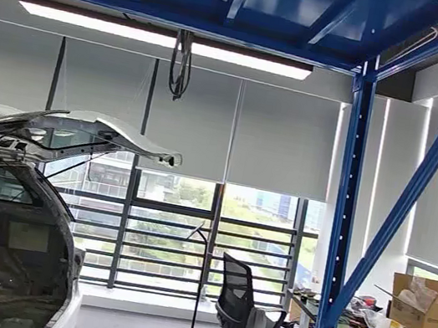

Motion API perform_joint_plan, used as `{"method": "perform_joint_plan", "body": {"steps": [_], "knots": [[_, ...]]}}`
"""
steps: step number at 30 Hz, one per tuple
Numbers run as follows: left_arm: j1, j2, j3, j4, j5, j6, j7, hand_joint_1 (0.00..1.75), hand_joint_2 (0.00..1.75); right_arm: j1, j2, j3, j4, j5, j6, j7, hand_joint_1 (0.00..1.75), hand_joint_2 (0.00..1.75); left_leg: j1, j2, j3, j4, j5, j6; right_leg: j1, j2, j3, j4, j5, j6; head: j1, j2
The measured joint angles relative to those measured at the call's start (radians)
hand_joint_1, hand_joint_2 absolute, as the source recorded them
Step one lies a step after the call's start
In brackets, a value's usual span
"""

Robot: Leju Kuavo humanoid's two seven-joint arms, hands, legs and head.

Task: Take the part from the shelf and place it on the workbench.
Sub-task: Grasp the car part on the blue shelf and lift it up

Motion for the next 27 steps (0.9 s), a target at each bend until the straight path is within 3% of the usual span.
{"method": "perform_joint_plan", "body": {"steps": [17, 27], "knots": [[-0.002, -0.06, 0.0, 0.0, 0.0, -0.03, -0.002, 0.0, 0.0, -0.176, 0.184, 0.27, 0.24, 0.119, -0.009, 0.033, 0.0, 1.75, -0.002, 0.0, 0.0, 0.0, 0.0, 0.0, -0.002, 0.0, 0.0, 0.0, 0.0, 0.0, 0.0, 0.0], [0.001, -0.084, 0.002, 0.0, 0.012, -0.035, 0.009, 0.0, 0.0, -0.213, 0.222, 0.352, 0.339, 0.196, -0.065, 0.035, 0.0, 1.75, -0.002, 0.0, 0.0, 0.0, 0.0, 0.0, -0.002, 0.0, 0.0, 0.0, 0.0, 0.0, 0.0, 0.0]]}}
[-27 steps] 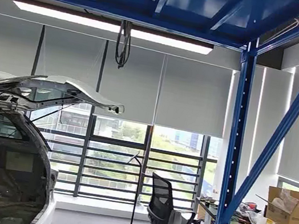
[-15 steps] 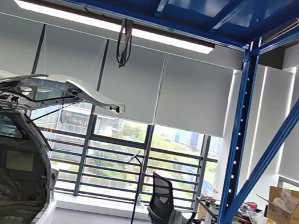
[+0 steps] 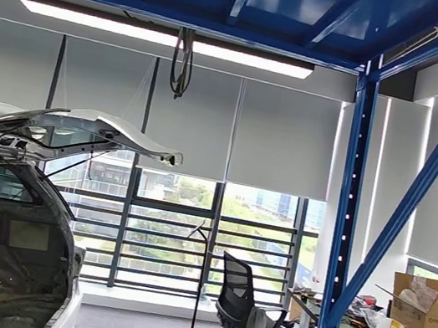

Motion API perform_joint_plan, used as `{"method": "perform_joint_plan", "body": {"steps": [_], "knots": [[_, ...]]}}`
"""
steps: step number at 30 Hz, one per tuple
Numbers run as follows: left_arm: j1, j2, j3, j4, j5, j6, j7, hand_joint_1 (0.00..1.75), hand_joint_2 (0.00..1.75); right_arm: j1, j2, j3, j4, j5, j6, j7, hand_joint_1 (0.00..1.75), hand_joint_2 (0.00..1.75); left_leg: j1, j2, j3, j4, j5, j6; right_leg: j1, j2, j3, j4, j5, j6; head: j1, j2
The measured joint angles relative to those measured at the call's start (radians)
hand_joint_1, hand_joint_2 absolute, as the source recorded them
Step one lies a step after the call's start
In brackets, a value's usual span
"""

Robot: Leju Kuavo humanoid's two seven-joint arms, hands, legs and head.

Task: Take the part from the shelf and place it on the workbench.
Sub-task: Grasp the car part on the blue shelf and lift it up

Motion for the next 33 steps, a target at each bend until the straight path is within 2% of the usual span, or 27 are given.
{"method": "perform_joint_plan", "body": {"steps": [13, 33], "knots": [[0.002, -0.004, 0.002, 0.0, 0.002, -0.005, -0.004, 0.0, 0.0, -0.002, 0.008, 0.048, 0.036, 0.101, -0.072, 0.021, 0.0, 1.75, 0.0, 0.0, 0.0, 0.0, 0.0, 0.0, 0.0, 0.0, 0.0, 0.0, 0.0, 0.0, 0.0, 0.0], [0.003, -0.007, 0.002, 0.0, -0.008, -0.003, -0.011, 0.0, 0.0, -0.003, 0.034, 0.042, 0.102, 0.268, -0.152, 0.054, 0.0, 1.75, 0.0, 0.0, 0.0, 0.0, 0.0, 0.0, 0.0, 0.0, 0.0, 0.0, 0.0, 0.0, 0.0, 0.0]]}}
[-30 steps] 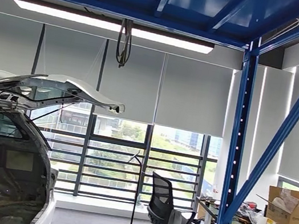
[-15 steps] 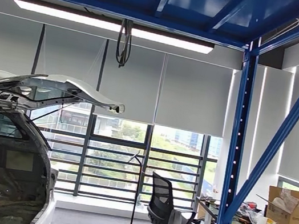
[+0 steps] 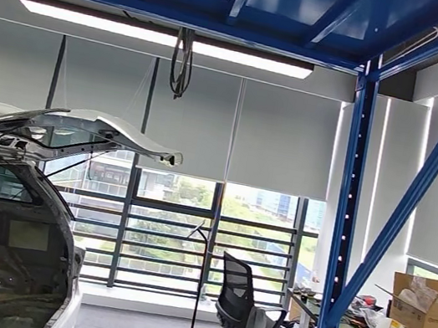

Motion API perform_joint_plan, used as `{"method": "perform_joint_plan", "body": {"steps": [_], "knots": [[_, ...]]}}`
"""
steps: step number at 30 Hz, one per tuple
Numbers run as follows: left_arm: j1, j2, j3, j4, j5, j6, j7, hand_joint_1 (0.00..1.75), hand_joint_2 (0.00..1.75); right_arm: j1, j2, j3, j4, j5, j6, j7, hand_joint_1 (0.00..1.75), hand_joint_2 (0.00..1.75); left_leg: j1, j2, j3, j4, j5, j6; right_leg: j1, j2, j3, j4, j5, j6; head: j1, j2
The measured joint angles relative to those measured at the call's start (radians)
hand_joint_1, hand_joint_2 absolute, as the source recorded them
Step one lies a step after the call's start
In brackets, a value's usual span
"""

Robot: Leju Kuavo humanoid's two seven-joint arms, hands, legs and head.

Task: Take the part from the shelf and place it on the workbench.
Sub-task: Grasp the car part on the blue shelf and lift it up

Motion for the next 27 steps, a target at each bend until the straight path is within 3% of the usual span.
{"method": "perform_joint_plan", "body": {"steps": [11, 27], "knots": [[0.001, 0.0, 0.0, 0.0, -0.002, 0.001, 0.0, 0.0, 0.0, -0.012, 0.026, -0.007, 0.048, 0.024, -0.011, 0.003, 0.0, 1.75, 0.0, 0.0, 0.0, 0.0, 0.0, 0.0, 0.0, 0.0, 0.0, 0.0, 0.0, 0.0, 0.0, 0.0], [0.003, 0.0, 0.011, 0.0, -0.001, -0.004, 0.0, 0.0, 0.0, -0.06, 0.125, -0.028, 0.166, 0.062, -0.033, -0.011, 0.0, 1.75, 0.0, 0.0, 0.0, 0.0, 0.0, 0.0, 0.0, 0.0, 0.0, 0.0, 0.0, 0.0, 0.0, 0.0]]}}
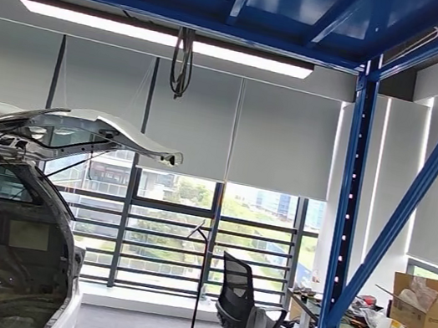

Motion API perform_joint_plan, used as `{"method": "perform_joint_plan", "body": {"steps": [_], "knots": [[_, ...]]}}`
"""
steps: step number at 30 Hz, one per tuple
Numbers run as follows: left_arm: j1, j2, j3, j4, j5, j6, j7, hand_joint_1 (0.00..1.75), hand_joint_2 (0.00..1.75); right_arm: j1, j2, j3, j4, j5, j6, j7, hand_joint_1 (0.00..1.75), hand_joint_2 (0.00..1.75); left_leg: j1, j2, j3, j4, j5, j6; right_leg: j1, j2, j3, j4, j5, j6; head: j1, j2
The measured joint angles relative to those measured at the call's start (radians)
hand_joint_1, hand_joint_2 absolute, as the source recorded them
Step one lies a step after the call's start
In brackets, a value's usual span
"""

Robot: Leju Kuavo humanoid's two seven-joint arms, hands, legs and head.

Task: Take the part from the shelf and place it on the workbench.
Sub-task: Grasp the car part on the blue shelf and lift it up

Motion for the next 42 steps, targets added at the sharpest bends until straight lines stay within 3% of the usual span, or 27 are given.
{"method": "perform_joint_plan", "body": {"steps": [14, 42], "knots": [[0.003, -0.001, 0.006, 0.0, 0.0, -0.002, 0.0, 0.0, 0.0, -0.013, 0.052, -0.001, 0.066, 0.001, -0.002, -0.008, 0.0, 1.75, 0.0, 0.0, 0.0, 0.0, 0.0, 0.0, 0.0, 0.0, 0.0, 0.0, 0.0, 0.0, 0.0, 0.0], [0.012, -0.001, 0.014, 0.0, -0.009, 0.002, 0.007, 0.0, 0.0, -0.067, 0.149, -0.034, 0.315, 0.058, -0.112, -0.011, 0.0, 1.75, 0.0, 0.0, 0.004, 0.0, 0.0, 0.0, 0.0, 0.001, 0.004, 0.0, 0.0, 0.0, 0.0, 0.0]]}}
